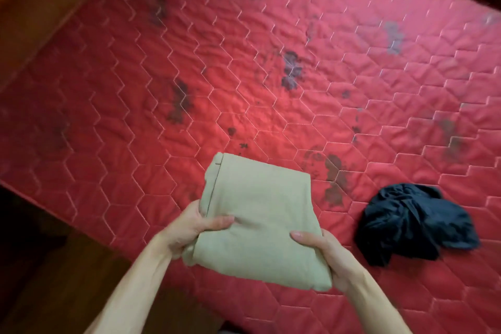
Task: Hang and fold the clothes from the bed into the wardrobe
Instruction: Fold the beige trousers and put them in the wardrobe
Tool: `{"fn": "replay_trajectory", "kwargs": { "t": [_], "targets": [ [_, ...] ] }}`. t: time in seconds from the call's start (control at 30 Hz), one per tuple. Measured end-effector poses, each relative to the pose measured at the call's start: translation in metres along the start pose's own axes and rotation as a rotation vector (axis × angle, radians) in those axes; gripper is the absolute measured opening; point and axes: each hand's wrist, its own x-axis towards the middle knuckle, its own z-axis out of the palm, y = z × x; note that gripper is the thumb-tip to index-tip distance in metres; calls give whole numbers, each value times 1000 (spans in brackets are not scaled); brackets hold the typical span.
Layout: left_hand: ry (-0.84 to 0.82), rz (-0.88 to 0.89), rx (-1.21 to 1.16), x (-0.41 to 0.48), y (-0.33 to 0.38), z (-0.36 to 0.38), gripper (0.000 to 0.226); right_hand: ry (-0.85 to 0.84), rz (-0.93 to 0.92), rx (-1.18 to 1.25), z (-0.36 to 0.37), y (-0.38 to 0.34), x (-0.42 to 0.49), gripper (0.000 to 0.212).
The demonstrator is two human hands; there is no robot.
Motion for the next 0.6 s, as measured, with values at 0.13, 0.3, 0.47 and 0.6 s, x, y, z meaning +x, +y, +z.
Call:
{"fn": "replay_trajectory", "kwargs": {
  "t": [0.13,0.3,0.47,0.6],
  "targets": [
    [233,141,-146,-77,27,34,37,-11,-164,-1,43,-13,-66,53],
    [179,211,-344,-190,31,42,63,0,-418,-186,95,-38,-155,55],
    [319,391,-81,-300,7,54,97,-110,-633,-463,153,-48,-242,31],
    [434,587,-256,-371,-12,55,75,-269,-678,-570,199,-50,-285,44]
  ]
}}
